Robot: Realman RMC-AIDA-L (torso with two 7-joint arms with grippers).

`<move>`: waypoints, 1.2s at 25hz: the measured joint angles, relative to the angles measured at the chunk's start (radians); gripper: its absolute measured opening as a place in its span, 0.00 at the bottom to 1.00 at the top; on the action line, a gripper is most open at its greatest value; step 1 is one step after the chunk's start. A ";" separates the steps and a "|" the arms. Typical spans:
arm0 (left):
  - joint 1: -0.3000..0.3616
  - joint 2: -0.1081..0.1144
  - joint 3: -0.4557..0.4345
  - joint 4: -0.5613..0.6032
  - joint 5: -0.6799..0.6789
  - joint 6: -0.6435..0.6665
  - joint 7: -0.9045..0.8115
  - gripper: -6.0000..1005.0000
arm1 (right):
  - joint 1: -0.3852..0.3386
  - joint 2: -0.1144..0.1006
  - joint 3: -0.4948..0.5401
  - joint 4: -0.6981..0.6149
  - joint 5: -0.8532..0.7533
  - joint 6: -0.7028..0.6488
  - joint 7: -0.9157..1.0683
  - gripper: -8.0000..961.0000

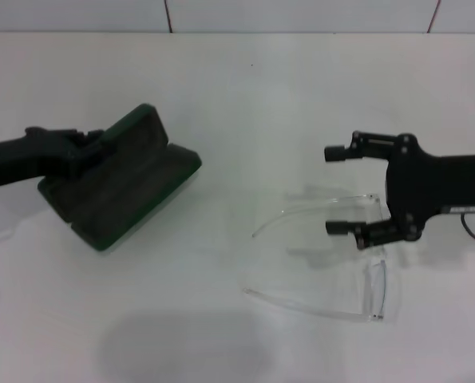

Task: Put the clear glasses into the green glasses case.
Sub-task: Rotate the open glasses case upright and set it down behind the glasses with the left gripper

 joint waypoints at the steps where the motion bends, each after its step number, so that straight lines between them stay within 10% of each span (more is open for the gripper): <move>1: -0.006 0.000 0.000 0.000 -0.002 0.000 0.006 0.26 | 0.000 0.000 -0.001 0.000 -0.008 -0.002 -0.003 0.90; 17: -0.137 0.001 0.001 0.100 -0.097 -0.013 0.378 0.22 | -0.027 0.023 -0.004 0.000 -0.129 -0.059 -0.091 0.89; 30: -0.345 -0.002 0.001 0.339 0.226 -0.216 0.570 0.21 | -0.024 0.029 -0.005 0.000 -0.158 -0.060 -0.096 0.89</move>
